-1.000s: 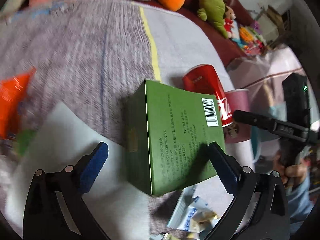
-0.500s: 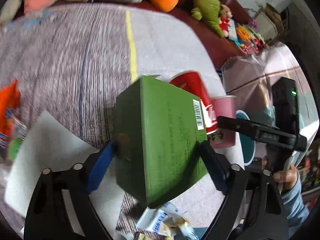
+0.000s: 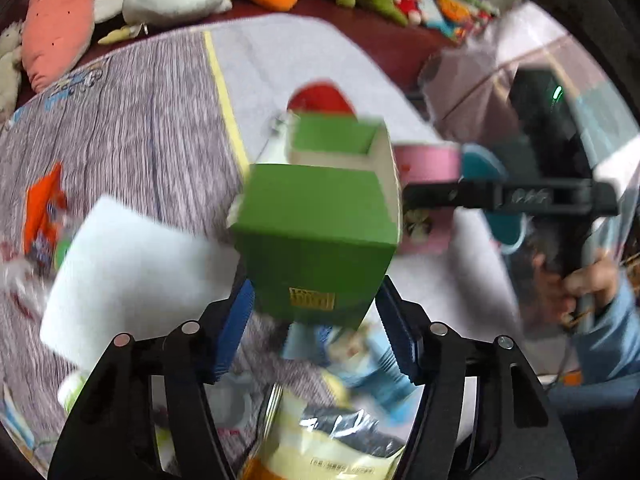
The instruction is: Collect trash
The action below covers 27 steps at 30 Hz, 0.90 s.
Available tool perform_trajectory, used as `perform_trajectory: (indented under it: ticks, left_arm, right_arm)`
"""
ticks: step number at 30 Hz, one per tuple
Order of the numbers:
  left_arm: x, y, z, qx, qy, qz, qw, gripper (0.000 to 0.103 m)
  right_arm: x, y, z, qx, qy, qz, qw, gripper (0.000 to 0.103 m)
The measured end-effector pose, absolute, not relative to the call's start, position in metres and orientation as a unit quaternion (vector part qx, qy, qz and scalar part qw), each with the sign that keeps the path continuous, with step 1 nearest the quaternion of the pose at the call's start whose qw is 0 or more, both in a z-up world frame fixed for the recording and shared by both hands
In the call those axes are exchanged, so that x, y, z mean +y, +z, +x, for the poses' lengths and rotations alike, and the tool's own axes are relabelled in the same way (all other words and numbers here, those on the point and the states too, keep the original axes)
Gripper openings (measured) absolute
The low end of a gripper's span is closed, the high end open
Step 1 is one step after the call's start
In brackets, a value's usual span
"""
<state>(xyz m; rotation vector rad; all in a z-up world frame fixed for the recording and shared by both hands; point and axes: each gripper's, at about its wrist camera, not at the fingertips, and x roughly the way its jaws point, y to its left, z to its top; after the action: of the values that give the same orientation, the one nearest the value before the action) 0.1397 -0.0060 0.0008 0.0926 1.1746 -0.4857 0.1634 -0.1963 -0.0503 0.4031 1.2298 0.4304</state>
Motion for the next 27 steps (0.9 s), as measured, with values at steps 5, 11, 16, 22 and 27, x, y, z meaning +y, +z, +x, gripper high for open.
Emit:
perform_trajectory:
  ticks: [5, 11, 16, 22, 27]
  left_arm:
    - [0.002, 0.016, 0.134, 0.500, -0.203, 0.065, 0.839, 0.074]
    - [0.003, 0.003, 0.153, 0.487, -0.215, 0.033, 0.846, 0.081]
    - [-0.006, 0.004, 0.146, 0.487, -0.191, 0.042, 0.851, 0.061]
    - [-0.009, 0.044, 0.127, 0.463, -0.171, 0.039, 0.869, 0.061]
    - [-0.053, 0.082, 0.114, 0.428, -0.216, 0.046, 0.876, 0.061]
  right_arm:
    - [-0.192, -0.048, 0.151, 0.567, 0.191, 0.184, 0.780, 0.057]
    - [-0.195, -0.044, 0.143, 0.566, 0.175, 0.184, 0.785, 0.057]
    - [-0.207, -0.034, 0.133, 0.554, 0.161, 0.191, 0.794, 0.057]
    - [-0.237, -0.008, 0.113, 0.516, 0.152, 0.211, 0.816, 0.057]
    - [-0.290, 0.018, 0.085, 0.473, 0.115, 0.231, 0.842, 0.057]
